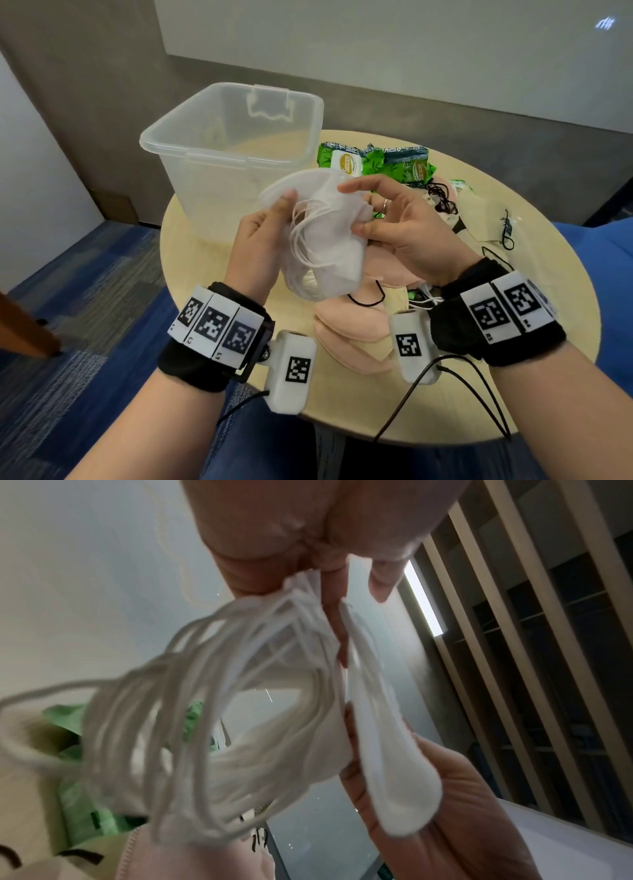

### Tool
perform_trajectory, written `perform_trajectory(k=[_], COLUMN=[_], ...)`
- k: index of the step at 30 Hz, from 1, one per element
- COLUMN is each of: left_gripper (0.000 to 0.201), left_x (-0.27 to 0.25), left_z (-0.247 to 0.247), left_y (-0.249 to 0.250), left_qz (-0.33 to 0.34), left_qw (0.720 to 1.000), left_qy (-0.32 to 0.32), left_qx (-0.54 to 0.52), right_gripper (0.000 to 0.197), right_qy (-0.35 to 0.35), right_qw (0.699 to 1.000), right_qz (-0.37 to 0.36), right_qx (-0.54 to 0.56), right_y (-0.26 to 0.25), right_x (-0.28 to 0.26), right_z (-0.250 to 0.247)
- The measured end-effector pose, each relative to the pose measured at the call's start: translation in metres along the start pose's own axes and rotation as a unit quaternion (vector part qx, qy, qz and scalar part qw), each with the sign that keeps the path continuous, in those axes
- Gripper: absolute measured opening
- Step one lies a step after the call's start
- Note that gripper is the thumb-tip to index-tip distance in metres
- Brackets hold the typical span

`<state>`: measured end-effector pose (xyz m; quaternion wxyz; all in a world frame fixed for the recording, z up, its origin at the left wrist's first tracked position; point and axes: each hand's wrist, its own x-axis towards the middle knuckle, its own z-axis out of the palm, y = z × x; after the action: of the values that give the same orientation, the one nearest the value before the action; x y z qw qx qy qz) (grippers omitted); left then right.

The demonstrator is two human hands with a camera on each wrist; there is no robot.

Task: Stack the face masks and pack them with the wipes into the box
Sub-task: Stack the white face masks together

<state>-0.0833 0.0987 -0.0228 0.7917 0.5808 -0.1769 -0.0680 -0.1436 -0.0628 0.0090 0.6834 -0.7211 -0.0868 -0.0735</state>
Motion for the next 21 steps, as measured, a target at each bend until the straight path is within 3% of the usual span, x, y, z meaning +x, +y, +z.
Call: perform_trajectory(k=[3, 9, 15, 17, 19, 21], left_gripper=[0.043, 0.022, 0.008, 0.006, 0.005, 0.004], left_x=[0.001, 0.0, 0.002, 0.004, 0.005, 0.006], left_z=[0.002, 0.0, 0.0, -0.001, -0.001, -0.003], left_y=[0.004, -0.001, -0.001, -0.003, -0.003, -0.003], left_qz=[-0.029, -0.016, 0.004, 0.013, 0.019, 0.025], left_qw=[0.999, 0.999, 1.0, 0.999, 0.999, 0.998], left_qy=[0.029, -0.025, 0.007, 0.025, 0.035, 0.044], left_qx=[0.002, 0.041, 0.029, 0.028, 0.026, 0.03], right_gripper=[0.036, 0.035, 0.02, 0.032, 0.044, 0.036], right_qy=[-0.006, -0.028, -0.025, -0.001, -0.008, -0.036], right_qw=[0.998, 0.989, 0.979, 0.98, 0.965, 0.934], right_qz=[0.002, 0.023, 0.053, 0.066, 0.078, 0.1], right_qx=[-0.07, -0.146, -0.194, -0.187, -0.249, -0.341], right_y=[-0.002, -0.004, -0.004, -0.004, -0.002, -0.002], right_x=[0.001, 0.003, -0.001, -0.002, -0.004, -0.006], right_z=[0.002, 0.01, 0.007, 0.003, -0.003, -0.008])
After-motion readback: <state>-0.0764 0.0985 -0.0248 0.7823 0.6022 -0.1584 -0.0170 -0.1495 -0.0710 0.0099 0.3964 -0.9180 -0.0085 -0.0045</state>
